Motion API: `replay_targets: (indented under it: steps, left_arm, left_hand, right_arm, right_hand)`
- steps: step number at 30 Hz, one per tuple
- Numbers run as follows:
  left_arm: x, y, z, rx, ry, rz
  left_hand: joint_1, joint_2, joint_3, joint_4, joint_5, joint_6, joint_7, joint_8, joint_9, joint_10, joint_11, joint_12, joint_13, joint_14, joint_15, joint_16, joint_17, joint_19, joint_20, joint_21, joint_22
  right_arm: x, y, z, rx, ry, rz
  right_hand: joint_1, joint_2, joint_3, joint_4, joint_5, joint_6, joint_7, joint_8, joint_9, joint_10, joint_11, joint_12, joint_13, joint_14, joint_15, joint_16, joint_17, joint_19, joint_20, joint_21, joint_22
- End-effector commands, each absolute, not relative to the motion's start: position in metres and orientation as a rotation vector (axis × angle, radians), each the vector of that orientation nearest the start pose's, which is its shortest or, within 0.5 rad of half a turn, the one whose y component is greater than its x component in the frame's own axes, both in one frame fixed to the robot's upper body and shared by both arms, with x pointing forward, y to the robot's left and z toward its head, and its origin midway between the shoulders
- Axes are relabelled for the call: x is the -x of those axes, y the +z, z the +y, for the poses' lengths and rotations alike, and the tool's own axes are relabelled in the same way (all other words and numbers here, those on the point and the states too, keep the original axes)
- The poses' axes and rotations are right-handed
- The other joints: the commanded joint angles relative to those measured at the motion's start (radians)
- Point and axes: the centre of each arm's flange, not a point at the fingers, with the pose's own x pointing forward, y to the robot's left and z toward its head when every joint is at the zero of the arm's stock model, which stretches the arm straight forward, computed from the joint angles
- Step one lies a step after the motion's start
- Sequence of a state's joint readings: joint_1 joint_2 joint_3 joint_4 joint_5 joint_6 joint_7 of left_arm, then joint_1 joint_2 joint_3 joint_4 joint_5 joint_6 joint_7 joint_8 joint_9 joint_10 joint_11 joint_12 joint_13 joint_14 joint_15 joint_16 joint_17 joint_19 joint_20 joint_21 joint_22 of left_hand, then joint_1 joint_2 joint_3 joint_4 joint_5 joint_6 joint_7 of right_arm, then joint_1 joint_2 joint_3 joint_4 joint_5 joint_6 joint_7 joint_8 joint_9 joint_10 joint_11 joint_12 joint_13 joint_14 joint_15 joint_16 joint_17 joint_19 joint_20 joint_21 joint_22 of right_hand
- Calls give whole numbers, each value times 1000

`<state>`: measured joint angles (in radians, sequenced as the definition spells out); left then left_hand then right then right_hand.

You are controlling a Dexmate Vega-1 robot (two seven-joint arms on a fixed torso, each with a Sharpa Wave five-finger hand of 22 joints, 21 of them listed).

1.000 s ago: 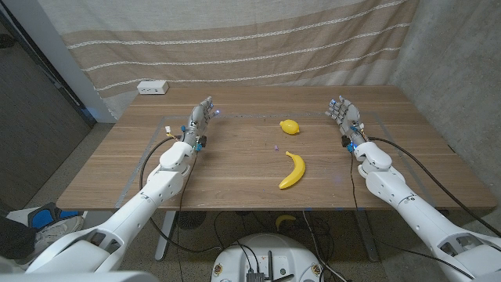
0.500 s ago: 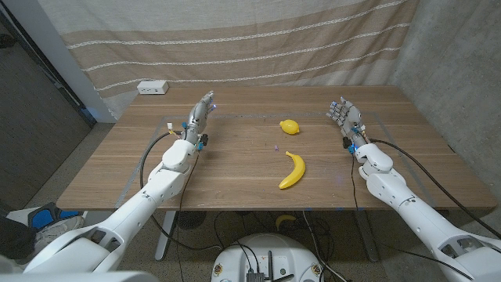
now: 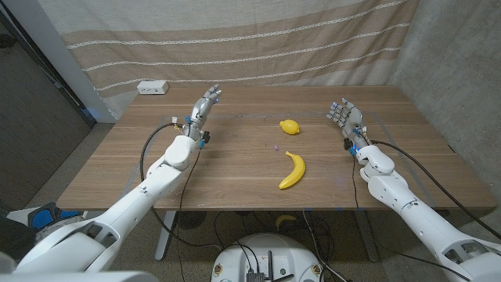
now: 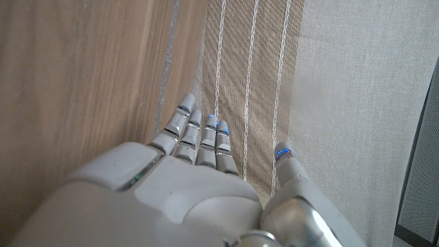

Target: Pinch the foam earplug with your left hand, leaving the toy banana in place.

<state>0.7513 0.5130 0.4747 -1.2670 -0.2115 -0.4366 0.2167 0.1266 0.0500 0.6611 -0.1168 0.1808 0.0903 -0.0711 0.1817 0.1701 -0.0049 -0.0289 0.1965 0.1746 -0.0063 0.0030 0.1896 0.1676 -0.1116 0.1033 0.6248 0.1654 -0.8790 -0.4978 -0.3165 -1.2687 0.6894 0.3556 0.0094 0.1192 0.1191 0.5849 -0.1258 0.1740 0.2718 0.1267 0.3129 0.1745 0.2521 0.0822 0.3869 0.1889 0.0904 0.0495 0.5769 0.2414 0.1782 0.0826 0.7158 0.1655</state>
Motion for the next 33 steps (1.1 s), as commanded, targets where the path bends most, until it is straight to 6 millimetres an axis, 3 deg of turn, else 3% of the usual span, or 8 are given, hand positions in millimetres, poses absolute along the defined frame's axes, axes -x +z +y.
replay_targets:
  steps: [1, 25, 33]
  left_arm:
    - [-634, 25, 246, -531, -30, -877]
    - [-601, 47, 223, -912, 4, -993]
    - [-590, 49, 217, -1001, 12, -1030]
  left_hand:
    - [14, 6, 2, -8, -6, 10, 0, 9, 2, 12, -1, 6, 2, 9, 1, 3, 2, 8, -1, -5, 5]
    - [21, 18, -1, -27, -8, 35, -4, 9, 3, 32, -8, 8, 2, 14, -3, -1, 2, 21, -1, -20, 6]
    - [24, 23, -2, -31, -8, 45, -19, 9, 3, 37, -12, 8, 3, 14, -4, -3, 2, 23, -2, -26, 7]
  right_arm:
    - [-645, -40, -321, -119, 120, -638]
    - [-635, -44, -319, -132, 111, -664]
    - [-631, -47, -320, -138, 107, -671]
  right_hand:
    - [12, 8, -3, -5, 6, 18, -4, -4, 6, 13, -4, -3, 2, 14, -8, 4, -2, 10, -3, -7, 2]
    - [24, 8, -6, -14, 9, 35, -3, -16, 6, 29, -4, -14, 2, 19, -11, -2, -6, 23, -7, -22, 2]
    - [26, 9, -8, -14, 9, 39, -2, -20, 6, 35, -3, -16, 2, 20, -11, -4, -7, 25, -8, -26, 2]
